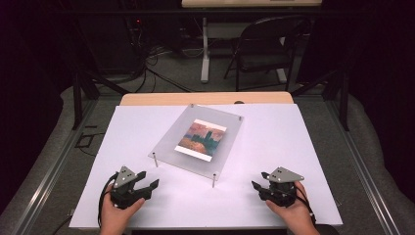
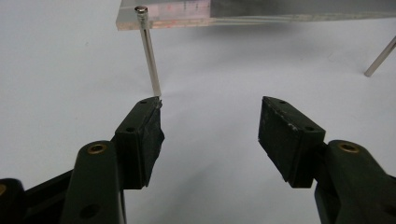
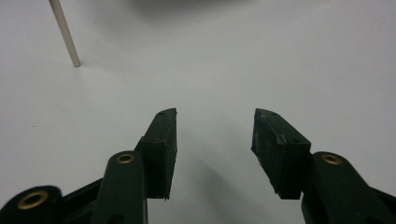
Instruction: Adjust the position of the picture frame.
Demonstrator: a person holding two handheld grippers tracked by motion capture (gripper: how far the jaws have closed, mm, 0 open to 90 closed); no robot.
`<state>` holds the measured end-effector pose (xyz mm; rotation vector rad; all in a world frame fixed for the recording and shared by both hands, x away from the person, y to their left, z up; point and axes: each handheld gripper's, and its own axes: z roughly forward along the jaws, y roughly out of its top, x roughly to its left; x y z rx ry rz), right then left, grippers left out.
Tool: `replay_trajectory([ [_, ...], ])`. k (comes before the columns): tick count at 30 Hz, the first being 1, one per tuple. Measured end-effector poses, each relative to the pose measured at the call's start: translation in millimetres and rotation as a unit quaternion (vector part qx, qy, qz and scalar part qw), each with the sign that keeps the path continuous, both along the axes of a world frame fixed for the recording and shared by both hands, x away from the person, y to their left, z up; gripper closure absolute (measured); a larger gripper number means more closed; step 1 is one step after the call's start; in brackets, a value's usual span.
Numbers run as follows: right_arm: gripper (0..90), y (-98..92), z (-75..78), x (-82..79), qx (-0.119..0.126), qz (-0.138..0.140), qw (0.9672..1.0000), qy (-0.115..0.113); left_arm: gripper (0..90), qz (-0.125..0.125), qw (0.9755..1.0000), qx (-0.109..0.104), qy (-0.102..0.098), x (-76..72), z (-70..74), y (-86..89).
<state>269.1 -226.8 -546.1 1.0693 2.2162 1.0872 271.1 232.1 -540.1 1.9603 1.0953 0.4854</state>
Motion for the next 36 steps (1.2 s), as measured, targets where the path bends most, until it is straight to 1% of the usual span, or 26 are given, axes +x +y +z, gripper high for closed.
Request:
replay_trajectory([
  [1,50.3,0.0,0.0,0.0,0.000,0.000,1.0000,0.000,40.0,0.000,1.0000,0.000,0.000,0.0,0.0,0.0],
  [2,52.3,1.4,-1.4,-1.2,0.003,0.001,0.9998,0.017,40.3,-0.002,1.0000,-0.002,-0.002,-0.4,0.0,-0.6],
  [3,52.3,1.4,-1.4,-1.2,0.003,0.001,0.9998,0.017,40.3,-0.003,1.0000,-0.004,-0.002,-0.3,-0.2,-0.8],
  [4,52.0,2.5,-0.4,-2.8,0.004,-0.007,0.9998,0.018,40.1,-0.003,1.0000,-0.002,0.000,-0.2,-0.5,-0.7],
  [6,53.0,2.6,0.8,-3.0,0.002,-0.008,0.9998,0.016,40.3,-0.003,1.0000,0.001,0.002,0.6,-1.9,-0.3],
  [8,53.9,2.9,2.4,-3.0,0.022,-0.008,0.9994,0.025,40.4,-0.003,1.0000,-0.003,0.006,2.2,-3.3,0.7],
  [9,54.0,3.4,2.5,-2.7,0.025,-0.008,0.9993,0.026,40.6,-0.004,0.9999,-0.005,0.008,3.2,-3.9,1.3],
  [10,57.1,4.7,1.4,-1.4,0.027,-0.009,0.9991,0.032,40.9,-0.004,0.9999,-0.011,0.012,4.3,-4.7,1.7],
  [11,57.1,4.7,1.4,-1.4,0.027,-0.009,0.9991,0.032,40.9,-0.004,0.9998,-0.013,0.015,5.0,-5.2,2.0],
  [12,57.4,4.9,1.2,-0.8,0.035,-0.006,0.9986,0.041,41.3,-0.004,0.9998,-0.015,0.015,5.6,-5.5,2.3],
  [13,58.4,5.3,0.8,-0.3,0.038,-0.004,0.9984,0.042,41.6,-0.003,0.9998,-0.016,0.015,5.9,-5.5,2.5],
  [16,59.8,8.4,-0.2,-0.5,0.037,0.002,0.9982,0.047,41.7,0.002,0.9998,-0.015,0.013,5.9,-5.0,2.7],
  [17,62.0,10.7,-1.0,-0.5,0.031,0.005,0.9982,0.050,41.9,0.002,0.9998,-0.013,0.013,6.2,-4.5,3.0],
  [19,62.0,11.6,-1.1,-0.4,0.029,0.008,0.9983,0.050,42.2,0.000,0.9998,-0.013,0.015,6.4,-4.1,3.1],
  [21,62.1,12.9,-0.5,-0.8,0.030,0.010,0.9985,0.046,43.4,0.000,0.9998,-0.008,0.017,7.0,-3.7,2.9],
  [22,62.6,13.2,0.4,-1.6,0.032,0.010,0.9986,0.040,46.1,0.002,0.9998,-0.005,0.016,7.6,-3.5,2.8],
  [23,62.6,13.2,0.4,-1.6,0.032,0.010,0.9986,0.040,46.1,0.002,0.9998,-0.005,0.018,8.7,-2.8,3.7],
  [25,62.4,13.4,1.1,-2.3,0.035,0.009,0.9986,0.038,49.5,0.008,0.9998,-0.010,0.017,11.4,-1.5,5.3],
  [26,61.4,13.0,1.1,-1.9,0.038,0.007,0.9985,0.038,51.2,0.012,0.9998,-0.008,0.014,15.2,-0.6,6.7],
  [28,60.8,12.9,0.8,-1.6,0.040,0.005,0.9984,0.040,51.8,0.014,0.9998,-0.007,0.013,17.1,-0.5,7.2],
  [30,60.0,12.5,0.6,-1.4,0.043,0.001,0.9982,0.041,53.6,0.014,0.9997,-0.012,0.017,20.8,-0.9,7.9],
  [31,59.9,12.1,0.8,-1.3,0.045,0.000,0.9982,0.039,55.6,0.013,0.9995,-0.017,0.024,23.5,-1.3,7.6],
  [33,59.9,12.5,1.4,-1.8,0.047,-0.001,0.9980,0.041,56.9,0.012,0.9995,-0.016,0.024,24.9,-1.3,7.3],
  [34,59.5,12.6,2.0,-2.0,0.047,0.000,0.9983,0.036,57.1,0.012,0.9993,-0.017,0.030,28.5,-1.4,6.3],
  [35,59.5,12.6,2.0,-2.0,0.047,0.000,0.9983,0.036,57.5,0.012,0.9993,-0.017,0.030,28.5,-1.4,6.3],
  [36,59.1,12.6,2.2,-2.5,0.047,-0.001,0.9983,0.034,58.3,0.011,0.9992,-0.014,0.035,31.2,-1.8,5.8],
])
